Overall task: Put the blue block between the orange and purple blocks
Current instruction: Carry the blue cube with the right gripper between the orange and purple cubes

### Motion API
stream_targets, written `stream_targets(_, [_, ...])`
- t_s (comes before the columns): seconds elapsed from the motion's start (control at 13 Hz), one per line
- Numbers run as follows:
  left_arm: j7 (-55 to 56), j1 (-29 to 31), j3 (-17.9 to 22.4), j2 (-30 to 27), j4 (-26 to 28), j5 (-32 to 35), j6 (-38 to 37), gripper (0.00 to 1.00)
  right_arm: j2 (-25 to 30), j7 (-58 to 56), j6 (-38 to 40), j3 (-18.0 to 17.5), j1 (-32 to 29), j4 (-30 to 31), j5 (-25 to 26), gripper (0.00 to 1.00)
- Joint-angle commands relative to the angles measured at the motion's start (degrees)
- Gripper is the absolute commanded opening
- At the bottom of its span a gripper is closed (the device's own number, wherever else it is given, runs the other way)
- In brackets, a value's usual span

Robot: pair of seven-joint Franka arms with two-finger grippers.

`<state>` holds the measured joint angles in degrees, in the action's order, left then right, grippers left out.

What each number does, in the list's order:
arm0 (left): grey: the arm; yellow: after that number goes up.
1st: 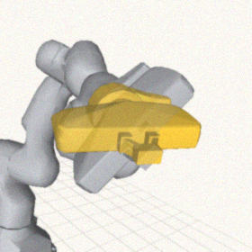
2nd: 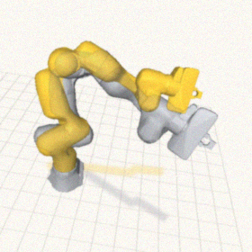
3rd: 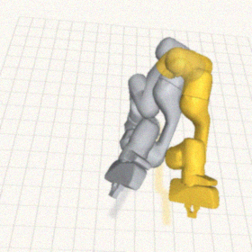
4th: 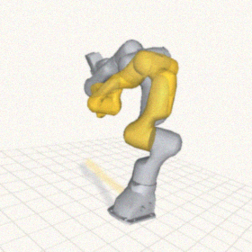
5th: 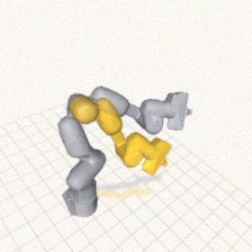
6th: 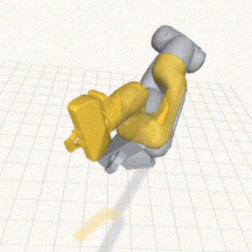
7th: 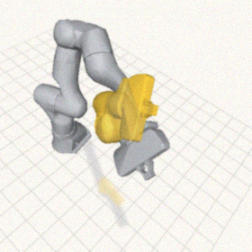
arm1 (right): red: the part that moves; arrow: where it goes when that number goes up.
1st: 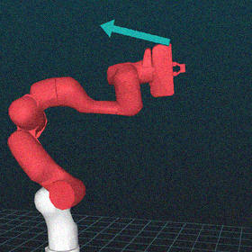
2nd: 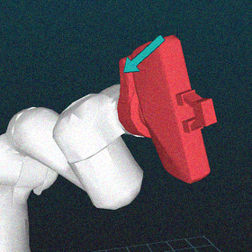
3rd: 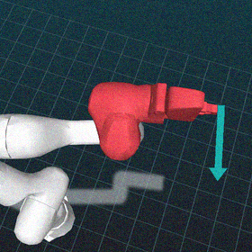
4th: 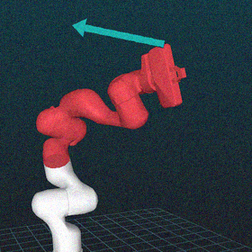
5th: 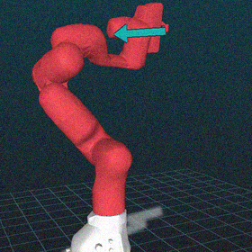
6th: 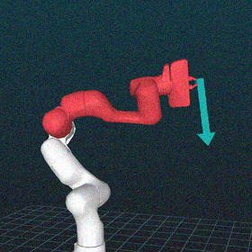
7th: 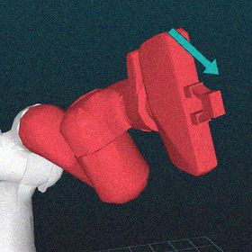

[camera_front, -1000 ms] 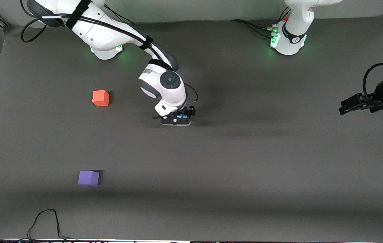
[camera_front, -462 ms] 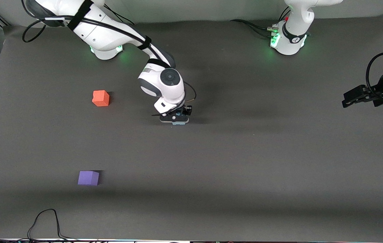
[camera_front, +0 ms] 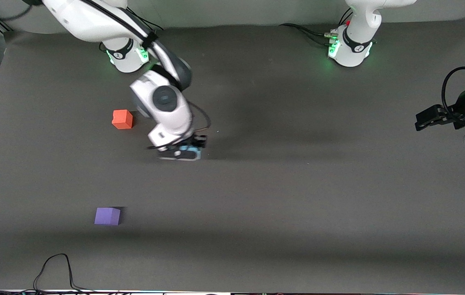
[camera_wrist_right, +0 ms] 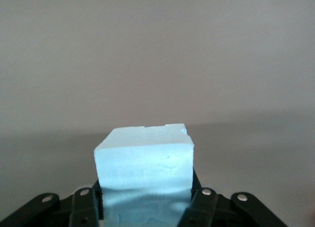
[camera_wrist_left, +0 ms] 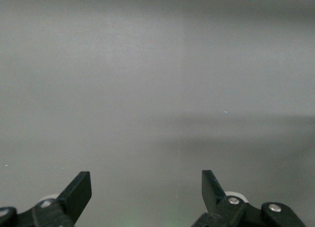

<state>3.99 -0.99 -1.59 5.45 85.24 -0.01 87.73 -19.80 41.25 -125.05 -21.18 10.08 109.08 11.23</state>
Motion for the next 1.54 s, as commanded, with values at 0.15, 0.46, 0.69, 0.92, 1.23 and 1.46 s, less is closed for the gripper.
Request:
stream_targets(0.15, [-2.8, -1.0, 1.0, -1.8, 1.9, 1.8, 0.1, 1.0, 10.7, -26.3, -1.0, 20.3, 0.0, 11.0, -11.3, 0.23])
stream_targets(0.46, [-2.8, -1.1, 1.0, -1.8, 1.8, 1.7, -0.2, 1.0, 5.1, -32.6, -21.7, 25.8, -0.1, 21.8, -13.1, 0.26])
stream_targets(0.69, [-2.7, -1.1, 0.9, -1.8, 1.8, 0.7, -0.2, 1.0, 0.3, -32.6, -29.3, 25.8, -0.2, 22.6, -13.1, 0.3])
stream_targets(0.92, [-2.8, -1.0, 0.9, -1.8, 1.8, 0.5, -0.1, 1.0, -0.1, -33.4, -29.8, 26.4, -0.7, 22.5, -13.1, 0.44])
stream_targets(1.23, [-2.8, -1.0, 0.9, -1.8, 1.9, 0.1, 0.1, 1.0, 1.5, -33.2, -29.0, 27.1, -0.7, 22.4, -13.2, 1.0])
stream_targets(1.46, [-2.8, -1.0, 0.9, -1.8, 1.9, -0.7, 0.1, 1.0, 8.6, -32.8, -22.0, 27.1, -0.6, 21.6, -13.2, 1.0])
